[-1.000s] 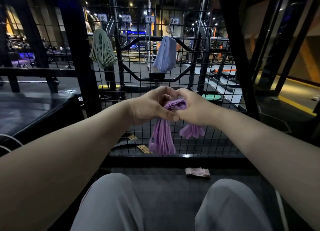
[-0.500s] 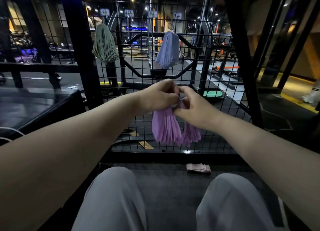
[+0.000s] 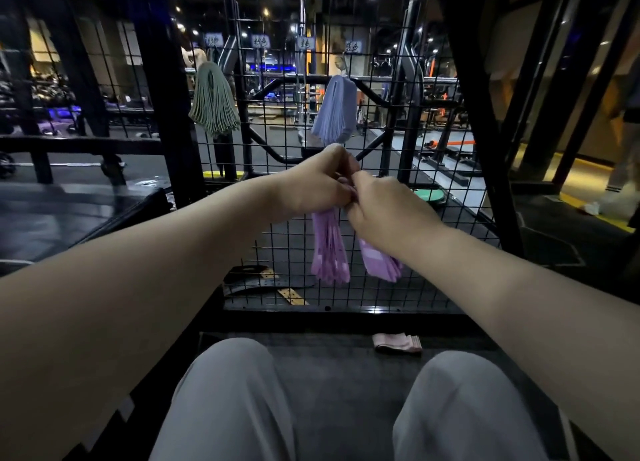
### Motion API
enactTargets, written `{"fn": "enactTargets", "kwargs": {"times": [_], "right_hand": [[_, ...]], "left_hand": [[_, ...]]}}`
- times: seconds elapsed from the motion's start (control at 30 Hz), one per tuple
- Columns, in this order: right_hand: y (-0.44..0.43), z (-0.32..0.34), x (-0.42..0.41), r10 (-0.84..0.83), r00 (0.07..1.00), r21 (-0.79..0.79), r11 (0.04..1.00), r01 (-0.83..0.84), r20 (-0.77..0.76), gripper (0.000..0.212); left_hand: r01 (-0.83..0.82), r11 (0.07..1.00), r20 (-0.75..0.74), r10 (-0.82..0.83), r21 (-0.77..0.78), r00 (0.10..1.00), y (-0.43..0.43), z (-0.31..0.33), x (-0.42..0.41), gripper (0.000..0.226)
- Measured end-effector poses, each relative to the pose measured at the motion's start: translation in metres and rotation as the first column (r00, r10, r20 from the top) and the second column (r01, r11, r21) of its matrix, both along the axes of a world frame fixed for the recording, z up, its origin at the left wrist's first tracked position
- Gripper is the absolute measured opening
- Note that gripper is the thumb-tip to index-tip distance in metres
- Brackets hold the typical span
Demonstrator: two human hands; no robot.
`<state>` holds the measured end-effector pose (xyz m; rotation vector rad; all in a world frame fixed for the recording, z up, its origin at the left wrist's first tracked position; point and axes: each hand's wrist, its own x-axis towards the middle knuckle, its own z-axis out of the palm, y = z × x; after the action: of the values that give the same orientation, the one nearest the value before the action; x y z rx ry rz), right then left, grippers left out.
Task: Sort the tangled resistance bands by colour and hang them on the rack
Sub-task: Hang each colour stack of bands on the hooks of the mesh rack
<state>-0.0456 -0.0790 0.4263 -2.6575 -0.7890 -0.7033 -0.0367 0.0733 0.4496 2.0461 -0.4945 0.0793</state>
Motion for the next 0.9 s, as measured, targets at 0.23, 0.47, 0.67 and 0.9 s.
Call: {"fn": "enactTargets", "kwargs": {"times": [0.23,0.47,0.67,0.9], "right_hand": [[0.004,0.008,-0.009,-0.033,0.999,-0.024,0.999,0.032,-0.027,0.007],[0.007,0.025,-0.020,-0.083,0.996,-0.093,0.992,0.086,0.038,0.014],[0.015,0.041,-0.030,-0.088,0.992,-0.212,0.972,0.105,0.088,0.036],[0.018,0.046,-0.026,-0.033,0.996,-0.192,0.981,0.017,-0.080,0.065]], "left_hand": [[-0.080,0.993,0.140,0.068,0.081,0.988,0.001,0.003,-0.006,0.037],[-0.521,0.776,0.687,0.161,0.356,0.708,0.004,0.002,-0.030,0.032],[-0.651,0.593,0.771,0.077,0.474,0.632,0.001,-0.005,-0.026,0.039],[-0.657,0.571,0.781,0.042,0.493,0.623,0.013,0.009,-0.031,0.030]]}}
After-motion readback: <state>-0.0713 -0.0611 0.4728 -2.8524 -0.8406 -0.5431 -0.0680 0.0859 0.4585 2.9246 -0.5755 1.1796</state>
